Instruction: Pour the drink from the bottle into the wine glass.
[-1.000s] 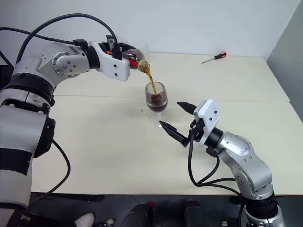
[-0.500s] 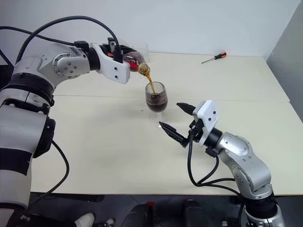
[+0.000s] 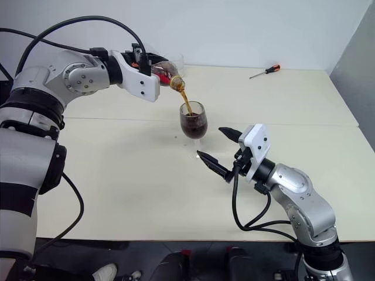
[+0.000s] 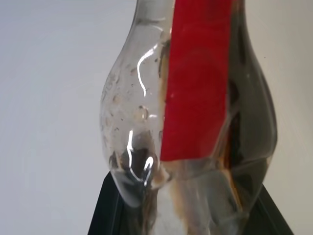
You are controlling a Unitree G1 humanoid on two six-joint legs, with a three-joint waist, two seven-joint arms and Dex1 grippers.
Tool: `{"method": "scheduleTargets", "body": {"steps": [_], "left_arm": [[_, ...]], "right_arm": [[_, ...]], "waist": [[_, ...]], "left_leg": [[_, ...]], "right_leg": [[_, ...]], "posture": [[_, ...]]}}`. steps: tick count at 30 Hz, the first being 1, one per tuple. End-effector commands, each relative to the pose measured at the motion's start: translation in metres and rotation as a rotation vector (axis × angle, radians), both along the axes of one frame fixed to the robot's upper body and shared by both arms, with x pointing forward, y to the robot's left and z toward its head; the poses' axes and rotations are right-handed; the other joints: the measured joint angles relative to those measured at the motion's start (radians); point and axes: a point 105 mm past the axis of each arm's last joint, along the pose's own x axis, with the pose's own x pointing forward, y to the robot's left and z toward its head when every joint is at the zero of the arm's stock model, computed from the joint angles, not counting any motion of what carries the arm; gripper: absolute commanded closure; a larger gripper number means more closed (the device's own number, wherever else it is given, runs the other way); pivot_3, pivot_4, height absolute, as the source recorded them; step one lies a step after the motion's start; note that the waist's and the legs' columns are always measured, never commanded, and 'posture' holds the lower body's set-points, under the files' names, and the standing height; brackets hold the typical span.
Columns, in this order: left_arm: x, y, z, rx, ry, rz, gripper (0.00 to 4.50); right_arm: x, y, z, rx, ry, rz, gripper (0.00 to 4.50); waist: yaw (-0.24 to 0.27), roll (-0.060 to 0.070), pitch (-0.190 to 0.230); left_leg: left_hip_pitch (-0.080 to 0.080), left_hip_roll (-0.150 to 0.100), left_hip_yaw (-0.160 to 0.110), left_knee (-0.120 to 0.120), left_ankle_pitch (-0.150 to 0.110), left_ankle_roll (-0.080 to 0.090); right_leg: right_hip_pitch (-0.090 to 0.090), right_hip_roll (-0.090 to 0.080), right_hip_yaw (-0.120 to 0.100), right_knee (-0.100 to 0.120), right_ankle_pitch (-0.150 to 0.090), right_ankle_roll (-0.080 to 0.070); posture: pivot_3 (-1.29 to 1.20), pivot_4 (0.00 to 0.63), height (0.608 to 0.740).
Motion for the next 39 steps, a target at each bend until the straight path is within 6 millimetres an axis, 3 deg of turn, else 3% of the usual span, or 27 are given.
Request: {"method": "scheduleTargets", "body": {"steps": [1, 18, 27, 36, 39], "left_arm": [[-0.004, 0.001, 0.023, -0.058, -0.056, -0.013, 3.36], [-0.005, -0.012, -0.009, -0.386, 0.189, -0.103, 3.36], [0.006, -0.006, 0.004, -0.898, 0.338, -0.119, 3.36], [0.010, 0.031, -0.013, -1.261, 0.350, -0.035, 3.36], [0.007, 0.057, -0.024, -1.408, 0.300, 0.041, 3.36]], "right_arm": [[-0.004, 0.002, 0.012, 0.013, -0.060, 0.016, 0.00], [0.000, 0.000, 0.013, 0.008, -0.065, 0.006, 0.00], [-0.004, 0.002, 0.016, 0.013, -0.066, 0.023, 0.00], [-0.013, 0.003, 0.011, -0.008, -0.053, 0.041, 0.00], [-0.019, 0.003, 0.008, -0.020, -0.043, 0.046, 0.00]], "waist": [[0.000, 0.000, 0.000], [0.001, 0.000, 0.000], [-0.002, 0.000, 0.000], [-0.001, 0.000, 0.000], [0.000, 0.000, 0.000]], "left_leg": [[0.000, 0.000, 0.000, 0.000, 0.000, 0.000], [0.000, 0.000, 0.000, 0.001, 0.000, 0.000], [0.000, 0.000, -0.001, 0.001, 0.000, 0.000], [0.000, 0.001, -0.004, 0.001, 0.000, 0.000], [0.000, 0.001, -0.004, 0.001, 0.000, 0.000]], "right_leg": [[0.000, 0.000, 0.000, 0.000, 0.000, 0.000], [0.000, 0.000, 0.000, 0.000, 0.000, 0.000], [0.000, 0.000, 0.000, 0.001, 0.000, 0.000], [0.000, -0.001, 0.001, 0.001, 0.000, 0.000], [0.000, -0.002, 0.001, 0.001, 0.000, 0.000]], "posture": [[0.00, 0.150, 0.740], [0.00, 0.150, 0.740], [0.00, 0.150, 0.740], [0.00, 0.150, 0.740], [0.00, 0.150, 0.740]]}}
